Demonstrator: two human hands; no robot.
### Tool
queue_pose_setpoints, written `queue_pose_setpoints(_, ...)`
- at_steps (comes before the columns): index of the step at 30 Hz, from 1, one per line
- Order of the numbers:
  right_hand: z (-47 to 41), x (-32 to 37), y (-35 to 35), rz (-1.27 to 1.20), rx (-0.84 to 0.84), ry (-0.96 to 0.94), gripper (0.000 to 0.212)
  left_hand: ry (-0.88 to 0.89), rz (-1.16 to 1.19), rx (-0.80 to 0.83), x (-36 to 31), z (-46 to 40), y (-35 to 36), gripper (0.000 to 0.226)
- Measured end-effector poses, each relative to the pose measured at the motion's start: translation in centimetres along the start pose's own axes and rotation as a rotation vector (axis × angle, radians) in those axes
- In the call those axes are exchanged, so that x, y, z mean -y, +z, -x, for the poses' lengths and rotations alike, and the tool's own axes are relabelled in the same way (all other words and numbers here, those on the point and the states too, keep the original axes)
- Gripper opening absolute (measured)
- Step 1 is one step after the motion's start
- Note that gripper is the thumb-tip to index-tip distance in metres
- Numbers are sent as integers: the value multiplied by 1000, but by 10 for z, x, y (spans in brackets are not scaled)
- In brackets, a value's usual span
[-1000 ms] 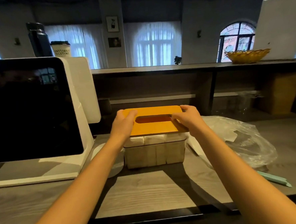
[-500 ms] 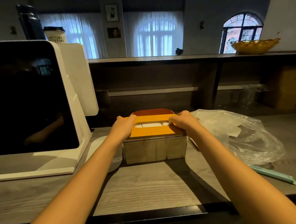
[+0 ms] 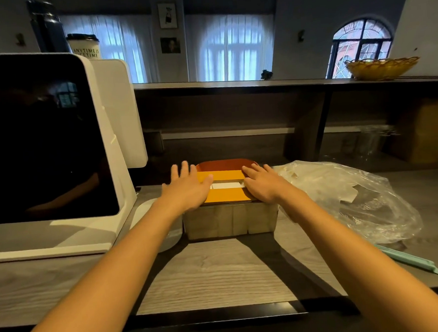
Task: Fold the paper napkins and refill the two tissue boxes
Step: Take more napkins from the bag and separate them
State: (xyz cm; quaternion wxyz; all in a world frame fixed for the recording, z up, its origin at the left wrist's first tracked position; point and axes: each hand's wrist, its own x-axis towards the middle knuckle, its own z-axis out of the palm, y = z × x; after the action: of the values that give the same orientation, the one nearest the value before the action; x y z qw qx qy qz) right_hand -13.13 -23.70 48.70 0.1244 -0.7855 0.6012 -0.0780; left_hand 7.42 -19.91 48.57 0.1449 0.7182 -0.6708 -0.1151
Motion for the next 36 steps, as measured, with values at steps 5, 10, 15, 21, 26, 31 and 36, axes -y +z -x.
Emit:
queue_pose_setpoints(5, 6, -1, -13, 55, 34, -124, 60, 154, -146, 114, 5, -9, 1, 66)
queue_pose_setpoints(10, 3, -7, -12, 73, 83, -151, 62, 156, -110, 152, 7, -11, 3, 71)
queue_pose_setpoints(15, -2, -8, -4, 117, 30, -150, 71, 111, -195, 121, 2, -4, 1, 75)
queue_pose_setpoints(21, 5, -5, -6, 12, 1, -101, 75, 117, -147, 43, 2, 2, 4, 69)
queue_pose_setpoints(26, 28, -12, -2, -247, -86, -41, 61, -35, 237, -117, 12, 17, 2, 58)
queue_pose_setpoints(31, 60, -26, -2, -686, -45, 100, 47, -148, 681, -273, 17, 52, 13, 40)
queue_pose_setpoints(36, 79, -25, 8, -943, -60, 173, 44, -323, 1078, -276, 4, 78, 35, 50)
